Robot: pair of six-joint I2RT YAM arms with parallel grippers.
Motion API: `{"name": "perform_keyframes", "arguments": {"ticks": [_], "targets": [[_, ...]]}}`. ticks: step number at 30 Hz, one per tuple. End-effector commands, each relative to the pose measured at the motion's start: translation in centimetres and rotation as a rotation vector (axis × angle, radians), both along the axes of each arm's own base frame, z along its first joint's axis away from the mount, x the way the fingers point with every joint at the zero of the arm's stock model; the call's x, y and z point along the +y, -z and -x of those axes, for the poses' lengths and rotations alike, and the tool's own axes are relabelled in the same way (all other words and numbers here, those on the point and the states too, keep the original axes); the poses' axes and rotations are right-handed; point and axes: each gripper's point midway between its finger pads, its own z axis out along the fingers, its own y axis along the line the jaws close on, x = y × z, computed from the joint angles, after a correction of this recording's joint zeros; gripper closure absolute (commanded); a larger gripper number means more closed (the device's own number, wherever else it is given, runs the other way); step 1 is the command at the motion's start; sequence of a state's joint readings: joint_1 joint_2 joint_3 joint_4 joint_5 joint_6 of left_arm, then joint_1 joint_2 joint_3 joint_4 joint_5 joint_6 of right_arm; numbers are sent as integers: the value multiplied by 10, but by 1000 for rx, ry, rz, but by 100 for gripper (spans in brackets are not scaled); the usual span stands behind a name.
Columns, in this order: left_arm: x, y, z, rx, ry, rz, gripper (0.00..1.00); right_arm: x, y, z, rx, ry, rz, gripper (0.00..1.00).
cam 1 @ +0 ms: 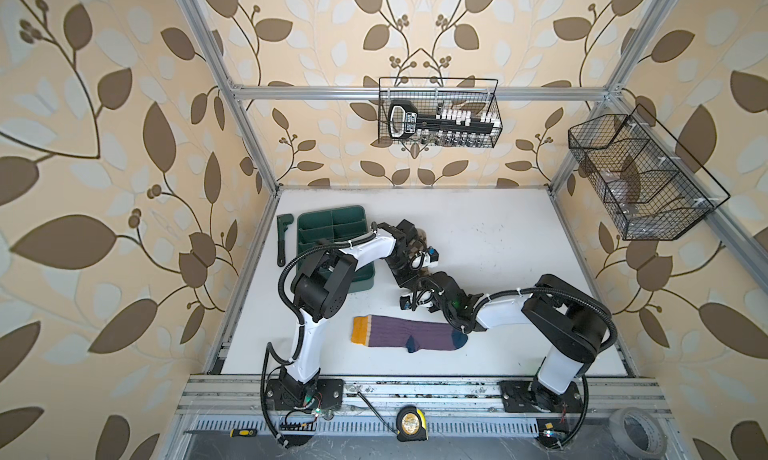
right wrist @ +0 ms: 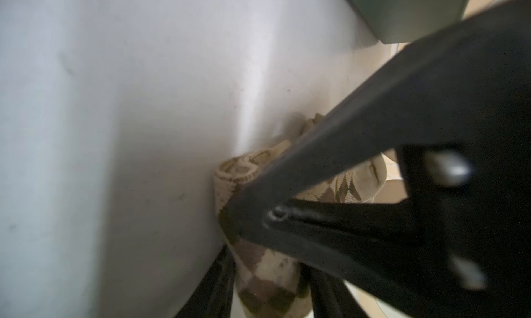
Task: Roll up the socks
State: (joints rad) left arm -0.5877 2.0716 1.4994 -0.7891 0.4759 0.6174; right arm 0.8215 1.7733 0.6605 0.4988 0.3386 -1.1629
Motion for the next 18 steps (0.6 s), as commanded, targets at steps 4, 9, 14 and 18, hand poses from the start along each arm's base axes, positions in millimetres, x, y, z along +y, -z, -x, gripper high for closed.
{"name": "perform_keyframes", "arguments": {"ticks": [4, 9, 14, 18], "targets": [[2, -12, 9, 30, -2, 18, 100, -6, 25, 2, 59, -12, 51, 73], [-4, -31, 2, -20, -40, 60, 81, -13, 31, 14, 127, -5, 79, 97], [-3, -66, -10, -140, -97, 104, 59, -35, 31, 35, 275, 58, 131, 100], [12, -107, -31, -349, -209, 109, 57, -46, 20, 54, 419, 139, 118, 100]]}}
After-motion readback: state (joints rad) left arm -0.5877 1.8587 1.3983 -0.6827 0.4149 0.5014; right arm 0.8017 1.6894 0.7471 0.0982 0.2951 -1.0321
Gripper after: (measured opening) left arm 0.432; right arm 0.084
